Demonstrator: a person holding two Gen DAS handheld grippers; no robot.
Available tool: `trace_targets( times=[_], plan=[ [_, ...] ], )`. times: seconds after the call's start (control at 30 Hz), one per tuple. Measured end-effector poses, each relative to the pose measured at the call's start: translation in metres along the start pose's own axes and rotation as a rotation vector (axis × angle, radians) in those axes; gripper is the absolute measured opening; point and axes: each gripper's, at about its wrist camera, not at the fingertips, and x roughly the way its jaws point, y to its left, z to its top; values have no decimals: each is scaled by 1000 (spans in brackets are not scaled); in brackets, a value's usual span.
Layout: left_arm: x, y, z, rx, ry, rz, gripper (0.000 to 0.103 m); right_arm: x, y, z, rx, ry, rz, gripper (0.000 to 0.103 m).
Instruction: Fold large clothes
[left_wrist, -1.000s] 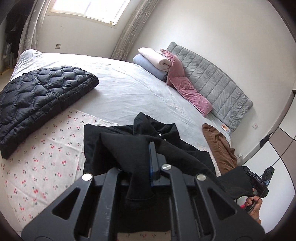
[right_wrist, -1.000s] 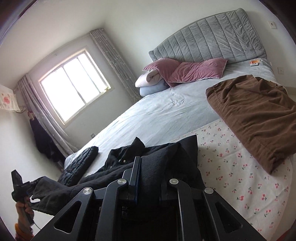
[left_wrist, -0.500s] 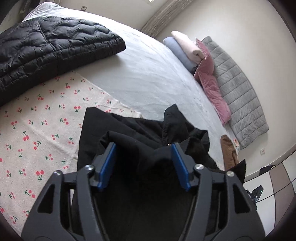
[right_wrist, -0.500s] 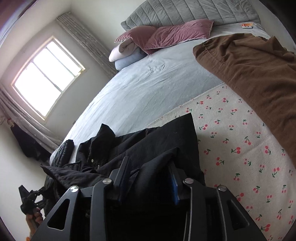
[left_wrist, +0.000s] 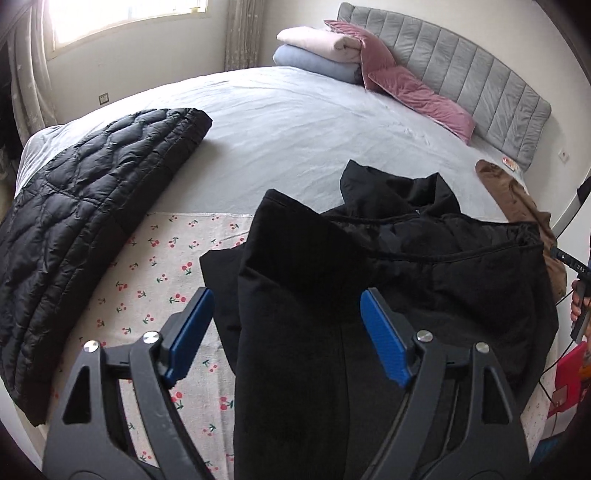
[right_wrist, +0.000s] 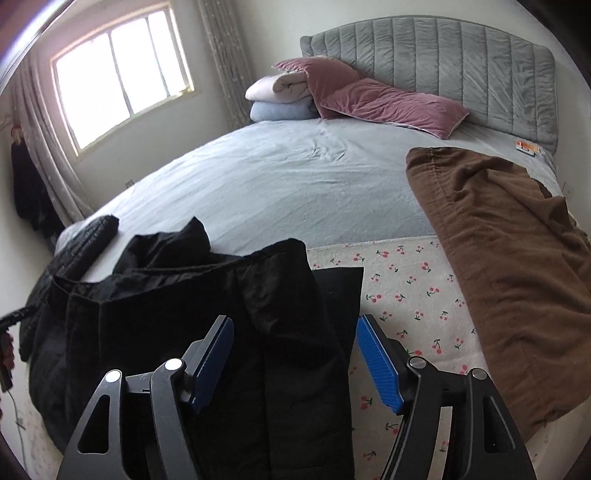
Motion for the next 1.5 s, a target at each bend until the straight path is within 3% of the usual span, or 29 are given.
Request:
trace_targets(
  times=[0.07, 0.17, 0.2, 0.23, 0.27, 0.3, 0.4, 0.5, 0.6, 0.73, 0.83, 0.97, 1.1, 1.13, 1.2, 1.23, 1.27, 1.3, 1.33, 1.37, 1.43, 1.5],
  plan=[
    [16, -4, 4, 8, 28, 4, 81, 23, 3, 1, -49, 51, -32, 70],
    [37, -5, 10, -24, 64, 25, 56, 54, -1, 6, -43, 91, -62, 70],
    [41, -4, 12, -39, 72, 32, 37, 60, -2, 7, -16, 89, -46, 62],
    [43, -4, 12, -56, 74, 37, 15, 63, -3, 8, 14, 79, -9, 46],
    [41, -3, 13, -71, 58, 52, 6, 64, -2, 8, 19, 83, 55, 11],
    [36, -2, 13, -82, 25, 56, 6, 64, 2, 9, 21, 78, 48, 10],
    [7, 2, 17, -115, -101, 70, 5, 48, 18, 14, -57, -6, -82, 7],
    [-22, 12, 26, -173, -225, 93, 5, 26, 19, 30, -57, -112, -196, 6],
    [-40, 19, 44, -232, -328, 116, 5, 8, 15, 54, 3, -224, -248, 6],
    [-42, 11, 79, -221, -444, 197, 5, 4, 28, 95, 26, -331, -301, 7],
    [-19, 13, 100, -219, -472, 255, 5, 24, 37, 120, 16, -359, -345, 7],
    [38, 15, 105, -199, -454, 348, 5, 80, 39, 125, -7, -311, -402, 8],
    [104, 24, 84, -229, -375, 519, 6, 146, 27, 101, -33, -172, -450, 13],
    [113, 30, 79, -263, -338, 524, 6, 156, 22, 93, -24, -125, -444, 14],
    [117, 41, 75, -318, -294, 509, 11, 166, 13, 85, 2, -63, -432, 20],
    [111, 44, 75, -336, -297, 476, 23, 161, 12, 83, 13, -61, -423, 22],
    [102, 43, 75, -345, -302, 439, 33, 153, 13, 83, 22, -73, -418, 30],
    [92, 38, 76, -345, -304, 402, 50, 143, 17, 84, 21, -89, -405, 45],
    [82, 29, 78, -330, -310, 363, 57, 133, 25, 85, 9, -107, -383, 52],
    [74, 18, 80, -306, -306, 326, 59, 124, 38, 87, -9, -126, -359, 60],
    [69, -16, 86, -245, -256, 241, 67, 112, 73, 88, -55, -128, -289, 64],
    [75, -56, 88, -204, -204, 149, 71, 115, 115, 85, -97, -62, -187, 66]
  ],
)
